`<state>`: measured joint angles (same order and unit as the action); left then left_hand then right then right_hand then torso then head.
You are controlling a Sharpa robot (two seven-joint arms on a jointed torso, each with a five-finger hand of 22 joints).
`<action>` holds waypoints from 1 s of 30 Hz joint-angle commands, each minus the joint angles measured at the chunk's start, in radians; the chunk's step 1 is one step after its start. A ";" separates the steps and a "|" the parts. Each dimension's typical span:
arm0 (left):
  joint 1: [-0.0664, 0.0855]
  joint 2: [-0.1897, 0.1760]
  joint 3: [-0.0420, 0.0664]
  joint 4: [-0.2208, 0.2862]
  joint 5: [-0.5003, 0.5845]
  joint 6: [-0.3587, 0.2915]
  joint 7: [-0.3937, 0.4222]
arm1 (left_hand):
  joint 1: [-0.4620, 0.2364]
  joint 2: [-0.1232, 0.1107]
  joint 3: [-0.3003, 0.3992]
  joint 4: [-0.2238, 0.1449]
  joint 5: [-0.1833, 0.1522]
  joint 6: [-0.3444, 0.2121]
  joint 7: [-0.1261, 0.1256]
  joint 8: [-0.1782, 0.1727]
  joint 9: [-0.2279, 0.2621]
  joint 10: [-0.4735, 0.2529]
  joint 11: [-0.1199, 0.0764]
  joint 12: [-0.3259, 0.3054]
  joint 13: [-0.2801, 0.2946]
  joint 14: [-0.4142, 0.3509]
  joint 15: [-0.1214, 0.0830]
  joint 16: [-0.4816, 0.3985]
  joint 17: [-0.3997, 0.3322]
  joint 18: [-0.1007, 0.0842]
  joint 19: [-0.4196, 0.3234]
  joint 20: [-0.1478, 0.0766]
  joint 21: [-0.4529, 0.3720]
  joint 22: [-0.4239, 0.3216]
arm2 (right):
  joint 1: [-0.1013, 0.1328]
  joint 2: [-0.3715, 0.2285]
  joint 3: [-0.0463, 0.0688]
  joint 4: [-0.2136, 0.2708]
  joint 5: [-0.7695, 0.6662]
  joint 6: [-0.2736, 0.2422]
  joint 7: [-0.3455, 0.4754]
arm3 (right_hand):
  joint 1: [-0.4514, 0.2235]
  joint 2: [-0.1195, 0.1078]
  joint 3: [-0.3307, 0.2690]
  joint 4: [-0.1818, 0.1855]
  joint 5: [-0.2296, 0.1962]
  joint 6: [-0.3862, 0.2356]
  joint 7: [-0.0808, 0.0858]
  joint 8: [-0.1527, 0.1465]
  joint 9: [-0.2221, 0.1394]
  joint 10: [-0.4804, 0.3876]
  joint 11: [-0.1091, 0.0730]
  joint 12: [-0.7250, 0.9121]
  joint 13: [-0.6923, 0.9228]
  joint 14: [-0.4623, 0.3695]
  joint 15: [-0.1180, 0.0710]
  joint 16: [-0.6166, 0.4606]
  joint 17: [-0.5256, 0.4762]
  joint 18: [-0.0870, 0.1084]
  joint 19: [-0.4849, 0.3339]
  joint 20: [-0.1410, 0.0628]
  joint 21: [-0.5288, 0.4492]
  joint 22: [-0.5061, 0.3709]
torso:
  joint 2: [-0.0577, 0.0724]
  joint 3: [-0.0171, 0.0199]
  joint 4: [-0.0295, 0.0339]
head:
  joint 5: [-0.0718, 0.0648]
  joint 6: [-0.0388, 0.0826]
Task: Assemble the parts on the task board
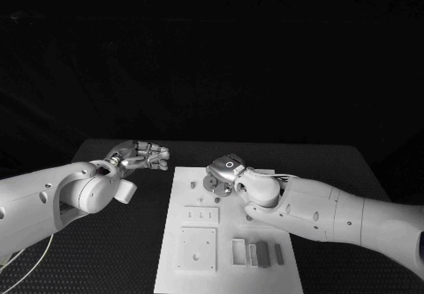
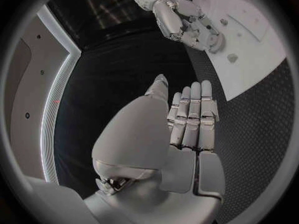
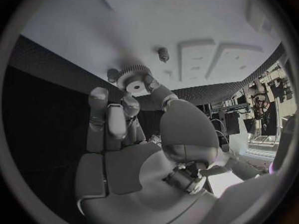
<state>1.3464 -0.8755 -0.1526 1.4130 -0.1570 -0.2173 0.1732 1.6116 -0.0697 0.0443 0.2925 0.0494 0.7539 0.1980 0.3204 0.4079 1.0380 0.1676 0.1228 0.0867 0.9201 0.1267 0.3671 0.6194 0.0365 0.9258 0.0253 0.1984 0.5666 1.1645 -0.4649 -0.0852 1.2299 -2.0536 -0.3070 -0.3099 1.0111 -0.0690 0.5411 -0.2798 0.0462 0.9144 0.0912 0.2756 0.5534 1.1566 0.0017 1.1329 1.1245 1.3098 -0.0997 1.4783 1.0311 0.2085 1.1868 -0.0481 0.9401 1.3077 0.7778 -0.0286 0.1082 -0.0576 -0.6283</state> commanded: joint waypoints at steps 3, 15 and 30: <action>0.002 0.003 0.001 0.000 -0.003 0.013 0.009 | -0.004 -0.001 -0.004 -0.002 0.002 0.006 0.009 -0.004 -0.002 0.009 0.000 -0.004 -0.001 0.005 0.000 -0.007 0.002 0.014 0.001 0.001 -0.006 -0.001 | 0.000 0.011 -0.004 -0.020 -0.008 0.025 0.004 | 0.004 -0.009 0.006 0.002 0.003 0.046 0.024 -0.006 -0.001 0.006 0.002 -0.006 -0.001 0.002 -0.002 -0.004 -0.002 0.053 0.002 -0.006 -0.001 0.010 | 0.000 0.0007 0.0027 | 0.003 -0.003; 0.002 0.002 0.001 0.002 -0.003 0.013 0.008 | -0.004 -0.001 -0.004 -0.002 0.002 0.006 0.010 -0.004 -0.002 0.010 0.000 -0.005 -0.001 0.006 0.000 -0.009 0.003 0.014 0.002 0.001 -0.006 -0.001 | -0.001 0.021 -0.009 -0.036 -0.004 0.032 0.006 | 0.004 -0.009 0.006 0.002 0.003 0.045 0.024 -0.007 -0.001 0.006 0.002 -0.006 -0.001 0.002 -0.002 -0.004 -0.002 0.053 0.002 -0.006 -0.001 0.010 | 0.000 0.0021 -0.0009 | 0.005 -0.002; 0.002 0.001 0.001 0.001 -0.003 0.014 0.007 | -0.004 -0.001 -0.004 -0.002 0.002 0.006 0.010 -0.004 -0.002 0.010 0.001 -0.006 -0.002 0.006 0.000 -0.010 0.004 0.014 0.002 0.001 -0.007 -0.001 | -0.001 0.019 -0.011 -0.050 0.041 0.003 0.017 | -0.007 -0.047 0.013 0.013 0.003 -0.048 0.048 -0.062 -0.029 0.003 0.024 -0.011 -0.001 -0.005 0.019 -0.009 -0.015 0.053 0.003 -0.007 -0.010 0.007 | 0.000 0.0027 -0.0017 | 0.006 -0.004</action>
<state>1.3464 -0.8751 -0.1525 1.4119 -0.1571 -0.2169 0.1727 1.6116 -0.0697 0.0443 0.2925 0.0494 0.7539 0.1980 0.3204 0.4070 1.0380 0.1676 0.1228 0.0859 0.9201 0.1267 0.3632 0.6221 0.0360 0.9258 0.0253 0.1984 0.5667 1.1648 -0.4438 -0.0957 1.1812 -2.0247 -0.2992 -0.2968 1.0006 -0.1055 0.5522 -0.2688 0.0464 0.8690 0.1370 0.2167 0.5253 1.1577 0.0184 1.1288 1.1246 1.3078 -0.0874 1.4734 1.0166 0.2085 1.1907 -0.0485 0.9351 1.3076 0.7778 -0.0256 0.1067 -0.0514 -0.6315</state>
